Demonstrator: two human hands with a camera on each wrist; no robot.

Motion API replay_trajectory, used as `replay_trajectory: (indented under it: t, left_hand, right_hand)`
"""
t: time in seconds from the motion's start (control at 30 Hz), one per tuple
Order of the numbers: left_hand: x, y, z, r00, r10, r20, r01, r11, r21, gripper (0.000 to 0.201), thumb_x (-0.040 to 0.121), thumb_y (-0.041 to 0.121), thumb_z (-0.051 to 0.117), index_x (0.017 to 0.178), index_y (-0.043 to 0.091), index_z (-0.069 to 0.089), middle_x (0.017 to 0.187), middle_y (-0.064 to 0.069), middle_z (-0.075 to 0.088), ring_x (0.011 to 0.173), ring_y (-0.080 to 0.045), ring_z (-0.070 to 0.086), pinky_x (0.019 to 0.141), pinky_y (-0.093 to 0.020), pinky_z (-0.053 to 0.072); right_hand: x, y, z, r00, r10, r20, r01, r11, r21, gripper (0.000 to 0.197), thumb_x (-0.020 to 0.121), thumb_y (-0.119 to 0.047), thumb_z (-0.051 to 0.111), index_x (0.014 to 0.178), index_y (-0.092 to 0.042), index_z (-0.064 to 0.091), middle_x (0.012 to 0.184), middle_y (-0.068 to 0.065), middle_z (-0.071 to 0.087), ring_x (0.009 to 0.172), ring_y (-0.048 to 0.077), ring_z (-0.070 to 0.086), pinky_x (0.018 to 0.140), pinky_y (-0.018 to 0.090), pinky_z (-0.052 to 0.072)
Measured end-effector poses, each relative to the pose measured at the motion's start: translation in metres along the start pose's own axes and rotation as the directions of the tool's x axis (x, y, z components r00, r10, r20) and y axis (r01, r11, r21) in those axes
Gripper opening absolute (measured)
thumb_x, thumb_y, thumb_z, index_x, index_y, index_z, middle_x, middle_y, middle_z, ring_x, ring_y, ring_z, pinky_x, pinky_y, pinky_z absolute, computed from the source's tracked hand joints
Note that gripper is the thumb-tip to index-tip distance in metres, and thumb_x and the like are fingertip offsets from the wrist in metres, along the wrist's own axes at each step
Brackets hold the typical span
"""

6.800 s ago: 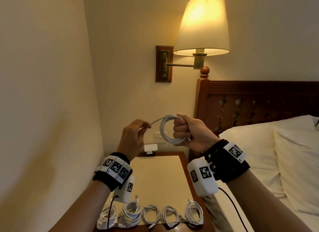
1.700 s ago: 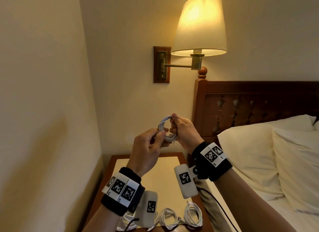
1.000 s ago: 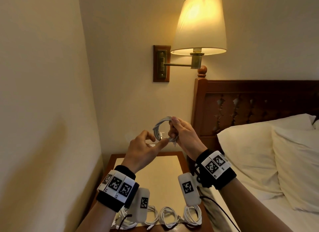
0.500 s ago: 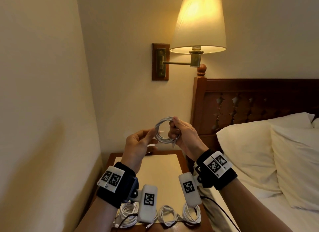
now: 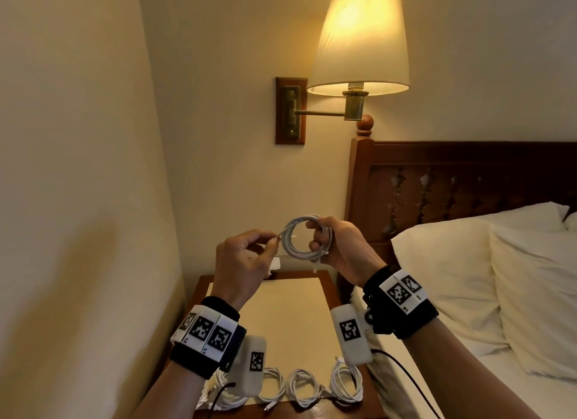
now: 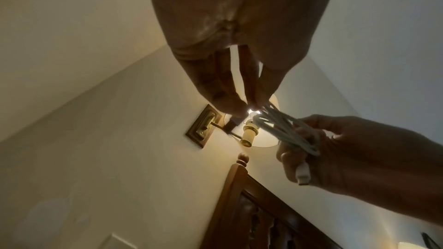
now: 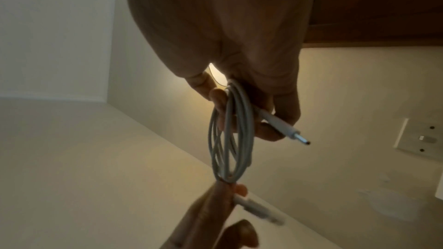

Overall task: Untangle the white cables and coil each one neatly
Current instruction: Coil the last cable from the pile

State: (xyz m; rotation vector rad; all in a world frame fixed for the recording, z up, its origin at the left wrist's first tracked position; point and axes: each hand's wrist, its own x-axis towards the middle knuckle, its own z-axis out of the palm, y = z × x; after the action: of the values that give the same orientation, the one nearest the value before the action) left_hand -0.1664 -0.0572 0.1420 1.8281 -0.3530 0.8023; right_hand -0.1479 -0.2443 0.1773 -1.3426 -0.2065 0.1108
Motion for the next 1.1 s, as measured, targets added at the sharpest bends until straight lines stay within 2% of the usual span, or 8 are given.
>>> replay_trajectory:
  t: [0.13,0.33,0.53,0.67,0.8,0.93,1.03,1.1]
  left_hand:
    - [-0.004,-0.002,-0.001,0.995,0.011,0.100,-0.016,0.998,0.054,0.008,0.082,0.022,0.075,0.089,0.019,0.077,0.088,0.006,0.065,0.058,-0.008,0.061,0.043,-0.016,0.045]
    - [-0.009,0.000,0.003,0.973,-0.096,0.211,0.082,0.994,0.075,0.008,0.089,0.018,0.067,0.089,0.012,0.072,0.069,0.001,0.068,0.052,-0.008,0.064,0.041,-0.021,0.050]
    - [-0.010,-0.008,0.013,0.968,-0.179,0.178,0.196,0.978,-0.078,0.009,0.097,0.015,0.056,0.097,0.009,0.063,0.082,-0.010,0.069,0.070,-0.020,0.068,0.049,-0.030,0.057]
    - [-0.013,-0.004,0.019,0.888,-0.364,0.282,0.460,0.684,-0.566,0.024,0.095,0.017,0.053,0.109,0.000,0.062,0.102,-0.017,0.071,0.096,-0.027,0.069,0.078,-0.038,0.059]
    - [-0.019,0.007,0.023,0.816,-0.343,0.465,0.572,0.366,-0.734,0.025,0.089,0.019,0.052,0.101,0.005,0.069,0.102,-0.014,0.071,0.100,-0.023,0.067,0.090,-0.041,0.051]
    - [-0.022,0.018,0.028,0.784,-0.341,0.519,0.618,0.345,-0.706,0.025,0.086,0.025,0.054,0.090,0.008,0.073,0.100,-0.013,0.071,0.095,-0.020,0.067,0.099,-0.044,0.043]
    - [-0.025,0.020,0.026,0.745,-0.357,0.563,0.666,0.368,-0.648,0.031,0.093,0.035,0.051,0.106,0.012,0.067,0.119,-0.014,0.067,0.116,-0.023,0.060,0.103,-0.051,0.040]
    - [-0.028,0.017,0.024,0.724,-0.360,0.589,0.686,0.284,-0.669,0.036,0.097,0.042,0.044,0.109,0.015,0.065,0.127,-0.016,0.062,0.124,-0.026,0.054,0.106,-0.058,0.037]
  right_hand:
    - [-0.001,-0.007,0.003,1.000,-0.002,-0.026,0.002,1.000,-0.013,0.028,0.102,-0.023,0.037,0.099,-0.006,0.059,0.062,0.000,0.040,0.064,0.016,0.052,0.072,0.035,0.045]
    - [-0.003,-0.007,0.013,0.996,-0.063,-0.068,0.052,0.986,-0.161,0.030,0.098,-0.041,0.049,0.089,-0.013,0.056,0.078,0.001,0.044,0.076,0.019,0.048,0.080,0.040,0.039]
    - [-0.005,-0.004,0.020,0.998,0.028,-0.057,-0.029,0.999,-0.026,0.030,0.102,-0.039,0.043,0.083,-0.017,0.047,0.072,-0.002,0.037,0.060,0.011,0.041,0.062,0.028,0.042]
    - [-0.003,-0.003,0.023,0.995,-0.015,-0.098,0.008,0.997,-0.078,0.037,0.103,-0.043,0.039,0.076,-0.019,0.045,0.065,-0.004,0.036,0.054,0.010,0.038,0.059,0.028,0.037]
    - [0.002,0.009,0.029,0.988,-0.057,-0.144,0.020,0.968,-0.249,0.045,0.100,-0.052,0.036,0.083,-0.014,0.054,0.072,0.001,0.045,0.067,0.019,0.045,0.070,0.040,0.040]
    - [0.005,0.018,0.031,0.981,-0.059,-0.183,0.001,0.954,-0.301,0.050,0.099,-0.057,0.035,0.094,-0.013,0.059,0.087,0.006,0.054,0.085,0.024,0.054,0.087,0.046,0.048]
    - [0.005,0.013,0.028,0.976,-0.123,-0.178,0.056,0.938,-0.343,0.048,0.101,-0.053,0.031,0.091,-0.013,0.057,0.081,0.002,0.049,0.078,0.020,0.048,0.078,0.040,0.043]
    - [0.006,0.009,0.028,0.970,-0.178,-0.164,0.103,0.917,-0.386,0.045,0.101,-0.052,0.030,0.086,-0.018,0.055,0.076,-0.001,0.047,0.072,0.016,0.044,0.075,0.039,0.038]
